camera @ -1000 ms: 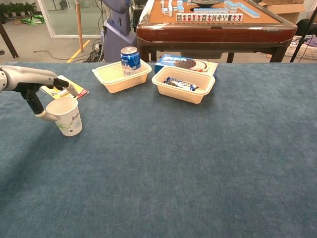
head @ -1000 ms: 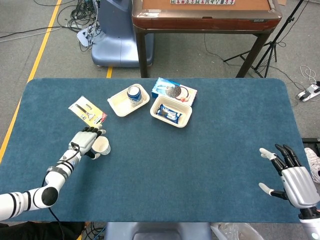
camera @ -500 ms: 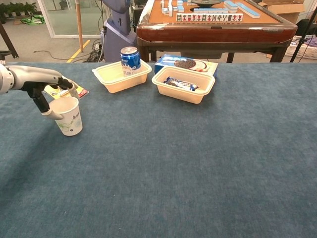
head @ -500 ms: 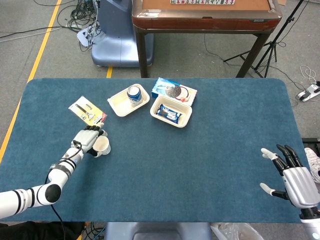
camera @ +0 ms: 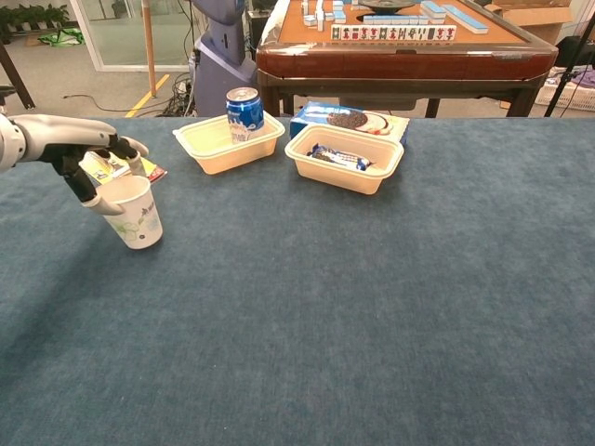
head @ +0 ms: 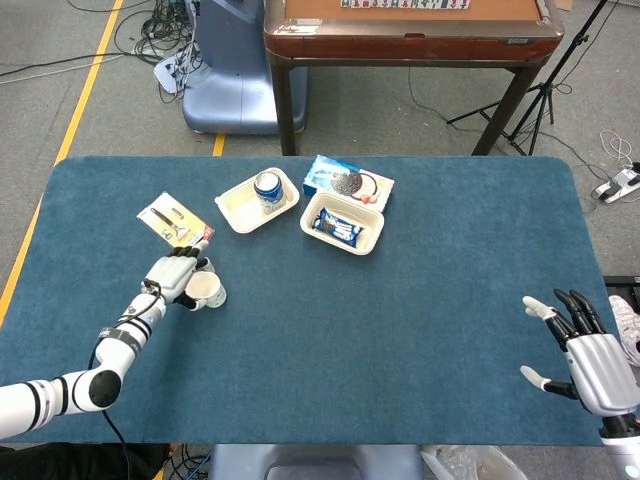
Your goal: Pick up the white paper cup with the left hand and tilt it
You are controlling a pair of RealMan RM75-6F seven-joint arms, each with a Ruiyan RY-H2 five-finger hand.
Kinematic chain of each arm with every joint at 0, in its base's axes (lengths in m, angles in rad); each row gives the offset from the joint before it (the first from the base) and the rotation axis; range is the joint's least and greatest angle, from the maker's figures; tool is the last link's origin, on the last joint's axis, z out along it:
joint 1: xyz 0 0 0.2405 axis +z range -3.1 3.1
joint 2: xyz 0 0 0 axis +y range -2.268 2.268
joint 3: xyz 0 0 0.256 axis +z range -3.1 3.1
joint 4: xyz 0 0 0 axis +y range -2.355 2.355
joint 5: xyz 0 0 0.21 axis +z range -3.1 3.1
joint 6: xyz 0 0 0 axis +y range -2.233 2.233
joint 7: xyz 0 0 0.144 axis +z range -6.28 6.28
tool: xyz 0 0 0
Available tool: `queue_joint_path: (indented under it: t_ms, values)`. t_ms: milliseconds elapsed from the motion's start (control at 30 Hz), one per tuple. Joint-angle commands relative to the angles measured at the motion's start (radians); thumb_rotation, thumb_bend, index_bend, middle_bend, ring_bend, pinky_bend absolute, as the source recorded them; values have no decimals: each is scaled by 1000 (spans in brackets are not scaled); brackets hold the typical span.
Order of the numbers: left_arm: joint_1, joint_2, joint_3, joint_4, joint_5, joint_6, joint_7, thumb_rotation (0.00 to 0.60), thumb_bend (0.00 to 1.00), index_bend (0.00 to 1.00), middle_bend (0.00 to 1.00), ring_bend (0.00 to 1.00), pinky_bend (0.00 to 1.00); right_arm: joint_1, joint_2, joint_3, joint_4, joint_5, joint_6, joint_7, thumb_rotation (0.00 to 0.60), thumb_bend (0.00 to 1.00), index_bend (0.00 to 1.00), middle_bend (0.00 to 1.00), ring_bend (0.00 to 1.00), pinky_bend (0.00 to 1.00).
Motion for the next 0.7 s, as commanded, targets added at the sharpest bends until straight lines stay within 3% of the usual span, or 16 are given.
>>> queue_joint_path:
  t_ms: [33, 200, 400, 700]
  values:
    - [39, -27, -49, -1, 92, 17, -108, 600, 229, 340, 0, 0, 0, -1, -1, 0, 2, -1, 1, 2, 600, 111, 176, 286, 52, 0]
    - [68, -81, -88, 38, 184, 18, -225, 600, 229, 334, 0, 0, 0, -8, -2, -1, 8, 2, 11, 12, 600, 111, 176, 286, 52, 0]
    - [99, -155, -131, 85, 222, -25, -395, 600, 229, 308, 0, 0, 0, -13, -2, -2, 14, 3, 16, 19, 600, 111, 176, 286, 52, 0]
    - [131, -215, -113, 193, 289, -32, -452, 600, 229, 271, 0, 0, 0, -17, 0, -1, 16, 3, 22, 23, 600, 111, 175, 286, 52, 0]
